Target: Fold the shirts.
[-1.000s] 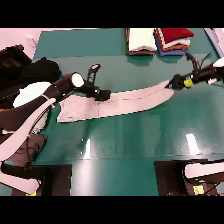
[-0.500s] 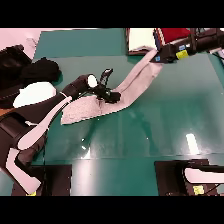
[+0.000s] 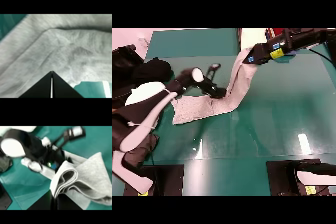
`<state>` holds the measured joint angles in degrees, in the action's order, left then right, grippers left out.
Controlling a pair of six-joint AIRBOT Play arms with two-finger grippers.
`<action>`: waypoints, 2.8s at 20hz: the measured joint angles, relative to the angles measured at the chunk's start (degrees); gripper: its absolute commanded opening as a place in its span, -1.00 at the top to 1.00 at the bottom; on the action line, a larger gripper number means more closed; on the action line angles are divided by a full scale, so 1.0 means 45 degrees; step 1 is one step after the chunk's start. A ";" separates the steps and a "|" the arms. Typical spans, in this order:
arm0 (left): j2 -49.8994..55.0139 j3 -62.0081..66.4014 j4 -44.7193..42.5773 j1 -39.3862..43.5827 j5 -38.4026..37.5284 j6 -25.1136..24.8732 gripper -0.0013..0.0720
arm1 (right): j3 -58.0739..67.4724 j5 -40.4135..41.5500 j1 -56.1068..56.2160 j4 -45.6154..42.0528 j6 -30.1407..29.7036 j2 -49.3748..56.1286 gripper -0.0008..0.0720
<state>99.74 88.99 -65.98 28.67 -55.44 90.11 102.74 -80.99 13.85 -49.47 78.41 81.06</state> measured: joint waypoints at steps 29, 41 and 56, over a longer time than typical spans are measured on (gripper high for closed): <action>-0.8505 -0.0899 -0.3235 -0.4614 -0.1015 -0.0272 0.90 | -0.4425 0.3084 -0.0063 -0.0510 -0.0151 0.2730 -0.56; -0.8344 -0.1166 -0.2691 -0.4512 -0.0918 -0.0262 0.90 | -0.4163 0.4862 0.1753 0.3672 -0.1710 0.6353 0.94; -0.8335 -0.1166 -0.2317 -0.2443 -0.1035 -0.0413 0.90 | -0.6683 0.5542 -0.5484 -0.0831 -0.0889 -0.0092 0.94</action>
<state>62.24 83.74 -76.40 17.67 -60.10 88.25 72.66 -56.05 -10.83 -53.21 74.41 80.64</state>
